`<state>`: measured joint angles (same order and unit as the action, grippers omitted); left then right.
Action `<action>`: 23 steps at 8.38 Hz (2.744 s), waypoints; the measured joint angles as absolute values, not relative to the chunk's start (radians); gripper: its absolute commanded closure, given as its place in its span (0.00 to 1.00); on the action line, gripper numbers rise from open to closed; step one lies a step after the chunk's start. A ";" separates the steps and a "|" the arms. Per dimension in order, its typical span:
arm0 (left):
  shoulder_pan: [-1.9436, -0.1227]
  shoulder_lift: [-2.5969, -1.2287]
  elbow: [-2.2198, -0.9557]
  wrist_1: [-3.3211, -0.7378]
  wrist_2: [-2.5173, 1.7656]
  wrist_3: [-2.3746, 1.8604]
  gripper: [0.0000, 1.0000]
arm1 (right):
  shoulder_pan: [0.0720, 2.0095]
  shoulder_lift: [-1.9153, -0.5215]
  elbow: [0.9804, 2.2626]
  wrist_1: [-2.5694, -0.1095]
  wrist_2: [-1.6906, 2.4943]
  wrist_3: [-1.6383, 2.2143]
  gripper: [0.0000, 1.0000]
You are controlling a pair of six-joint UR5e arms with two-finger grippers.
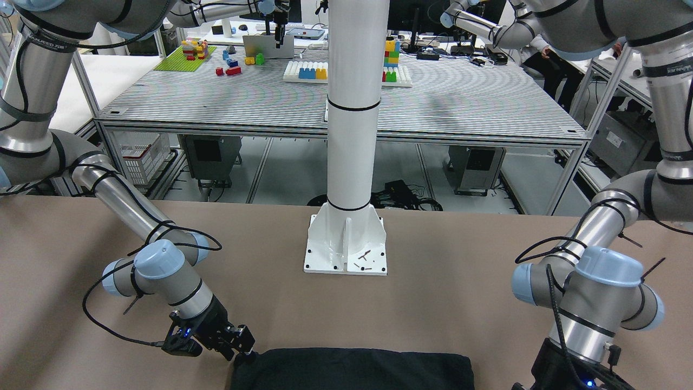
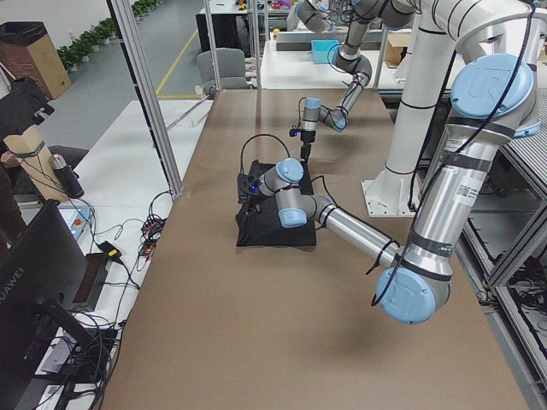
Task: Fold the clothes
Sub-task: 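Grasp the folded edge with the right gripper and drag it toward the robot, then release the right gripper and grasp the shirt side with the left gripper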
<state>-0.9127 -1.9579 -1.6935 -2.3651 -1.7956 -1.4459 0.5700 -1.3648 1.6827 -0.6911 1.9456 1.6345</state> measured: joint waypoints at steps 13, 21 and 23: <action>-0.913 -1.954 -1.686 -2.367 -1.763 -1.427 0.06 | 0.313 -1.497 2.001 -0.686 1.990 1.707 0.36; -0.891 -1.909 -1.732 -2.363 -1.879 -1.459 0.06 | 0.610 -1.464 1.956 -0.746 2.009 1.640 0.06; -0.810 -1.813 -1.822 -2.363 -1.852 -1.542 0.06 | 0.671 -1.425 1.937 -0.812 2.010 1.557 0.06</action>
